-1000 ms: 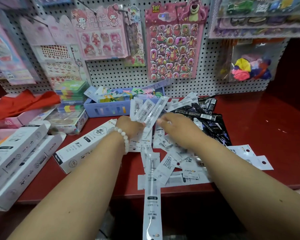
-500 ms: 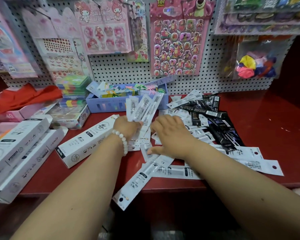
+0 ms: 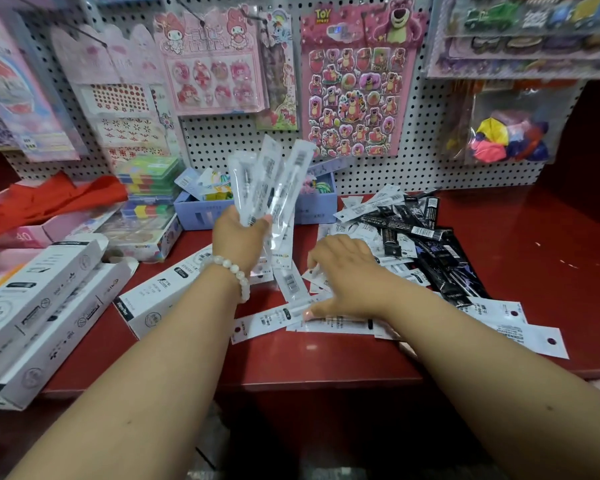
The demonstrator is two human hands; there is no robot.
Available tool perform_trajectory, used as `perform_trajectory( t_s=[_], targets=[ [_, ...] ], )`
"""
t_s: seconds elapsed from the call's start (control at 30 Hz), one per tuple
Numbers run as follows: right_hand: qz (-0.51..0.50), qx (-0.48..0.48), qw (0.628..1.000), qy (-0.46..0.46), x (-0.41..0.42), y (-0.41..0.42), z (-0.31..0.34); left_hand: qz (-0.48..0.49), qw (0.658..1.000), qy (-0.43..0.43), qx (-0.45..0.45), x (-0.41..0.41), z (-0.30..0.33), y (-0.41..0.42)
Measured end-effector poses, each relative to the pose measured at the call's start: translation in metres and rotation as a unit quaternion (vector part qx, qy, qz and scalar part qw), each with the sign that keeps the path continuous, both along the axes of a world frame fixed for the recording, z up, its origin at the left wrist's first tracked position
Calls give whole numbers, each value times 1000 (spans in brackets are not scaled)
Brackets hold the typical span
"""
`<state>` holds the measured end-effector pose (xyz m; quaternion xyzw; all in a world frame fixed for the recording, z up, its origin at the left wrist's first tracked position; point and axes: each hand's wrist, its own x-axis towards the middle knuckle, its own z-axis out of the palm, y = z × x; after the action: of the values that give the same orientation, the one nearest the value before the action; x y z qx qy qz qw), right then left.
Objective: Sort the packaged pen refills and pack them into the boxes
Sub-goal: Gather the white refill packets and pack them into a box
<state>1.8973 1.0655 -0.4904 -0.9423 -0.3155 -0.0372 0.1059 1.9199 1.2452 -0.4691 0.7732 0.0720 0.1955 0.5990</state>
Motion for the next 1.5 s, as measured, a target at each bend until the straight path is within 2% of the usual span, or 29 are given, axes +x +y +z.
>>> perform_trajectory(
  t_s=[0.1,0.17,0.23,0.3,0.33,0.43,0.57,0.63,0.8,0.9,0.97,1.03,1.1,1.2,1.27,1.4,1.5],
  targets=[
    [-51,167,982,77,2,10,19,34,997,-62,35,-2,10,1],
    [-92,309,933,162,13,22,33,38,992,-108,50,-3,17,0],
    [-127,408,872,238,27,39,46,27,989,-133,57,-3,18,-2],
    [-154,495,811,270,39,51,46,-1,988,-140,59,-6,14,-6],
    [-159,523,794,267,44,55,43,-14,988,-139,59,-8,10,-7],
    [-139,541,795,236,44,65,34,-50,989,-137,36,-13,-3,-8],
    [-117,617,731,267,46,70,25,-78,987,-139,25,-14,-11,-8],
    [-93,628,720,280,45,71,24,-91,988,-120,19,-17,-16,-8],
    [-59,622,716,313,37,73,16,-112,989,-83,53,-20,-27,-8],
    [-79,591,745,300,35,77,10,-104,992,-57,33,-20,-30,-10],
    [-113,582,742,311,35,80,9,-107,994,-34,18,-19,-32,-11],
    [-155,602,711,328,35,81,10,-127,992,-1,-1,-18,-33,-13],
    [-160,647,664,339,37,82,10,-149,989,5,-13,-21,-31,-18],
    [-123,693,609,366,36,85,13,-158,987,-7,-5,-19,-28,-22],
    [-90,700,585,399,39,82,15,-150,988,-26,2,-15,-30,-20],
    [-42,703,564,431,43,68,20,-123,989,-53,57,-12,-26,-15],
    [-6,712,583,392,44,64,29,-121,990,-67,40,-8,-17,-8]
  ],
)
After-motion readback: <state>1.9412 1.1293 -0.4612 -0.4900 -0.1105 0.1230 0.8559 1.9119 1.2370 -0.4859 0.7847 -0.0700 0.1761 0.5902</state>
